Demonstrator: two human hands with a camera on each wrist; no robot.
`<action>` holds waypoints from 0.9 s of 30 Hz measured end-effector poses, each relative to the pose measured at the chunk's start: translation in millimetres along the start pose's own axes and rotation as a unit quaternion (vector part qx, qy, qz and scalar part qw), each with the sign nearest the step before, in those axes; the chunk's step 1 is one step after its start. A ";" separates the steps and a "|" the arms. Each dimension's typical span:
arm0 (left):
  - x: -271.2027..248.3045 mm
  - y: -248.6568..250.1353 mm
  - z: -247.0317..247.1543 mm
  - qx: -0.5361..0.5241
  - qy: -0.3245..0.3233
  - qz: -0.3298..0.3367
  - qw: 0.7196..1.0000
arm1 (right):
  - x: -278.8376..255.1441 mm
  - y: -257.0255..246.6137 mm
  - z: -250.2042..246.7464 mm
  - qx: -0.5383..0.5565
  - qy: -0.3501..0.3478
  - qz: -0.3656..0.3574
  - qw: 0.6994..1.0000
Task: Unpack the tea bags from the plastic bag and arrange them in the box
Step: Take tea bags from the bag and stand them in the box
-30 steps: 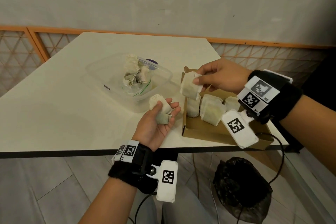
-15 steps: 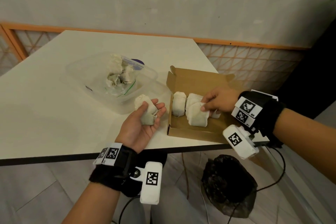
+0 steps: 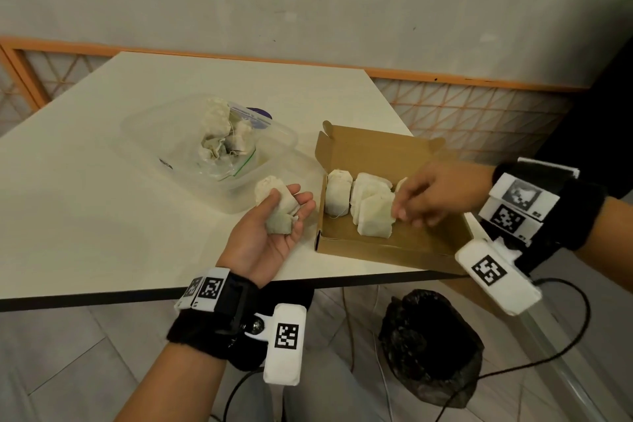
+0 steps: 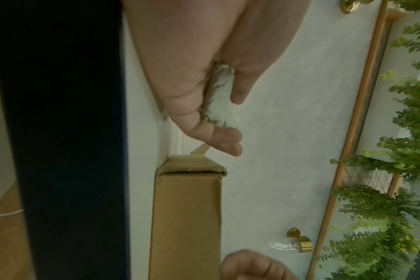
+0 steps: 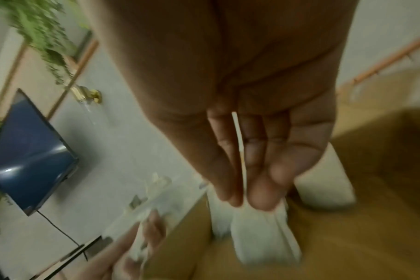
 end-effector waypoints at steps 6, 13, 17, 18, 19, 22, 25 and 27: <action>-1.7 -0.1 0.9 0.000 -0.002 0.001 1.000 | 14.9 21.6 28.3 0.030 -0.054 0.010 0.998; -3.3 0.3 3.3 0.003 0.000 -0.001 1.000 | 17.4 17.3 31.5 0.108 -0.023 -0.018 0.994; -4.0 1.0 3.7 0.001 0.002 -0.001 1.000 | 11.4 -0.8 24.2 -0.011 0.083 -0.084 0.993; -3.9 1.1 3.4 0.001 0.001 -0.001 1.000 | 10.2 -6.5 22.4 -0.032 0.110 -0.102 0.988; -3.6 1.1 3.1 0.002 0.001 -0.001 1.000 | 9.6 -11.8 21.2 -0.051 0.128 -0.117 0.984; -3.2 0.8 1.5 0.001 0.000 -0.004 1.000 | 13.6 -20.6 22.8 -0.136 0.106 -0.130 0.976; -3.5 0.8 1.1 0.000 -0.002 -0.005 1.000 | 20.5 -21.7 25.9 -0.225 0.066 -0.097 0.967; -3.9 0.9 1.6 0.000 -0.005 -0.004 1.000 | 22.7 -20.9 25.6 -0.250 0.053 -0.074 0.964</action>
Point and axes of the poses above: each hand's wrist, its own x-axis towards the middle knuckle, its own z-axis out of the palm, y = z × x, the point moved 1 cm from there along x, towards the middle knuckle, and after that the axes turned 1 degree about -y, right-handed, at the moved point
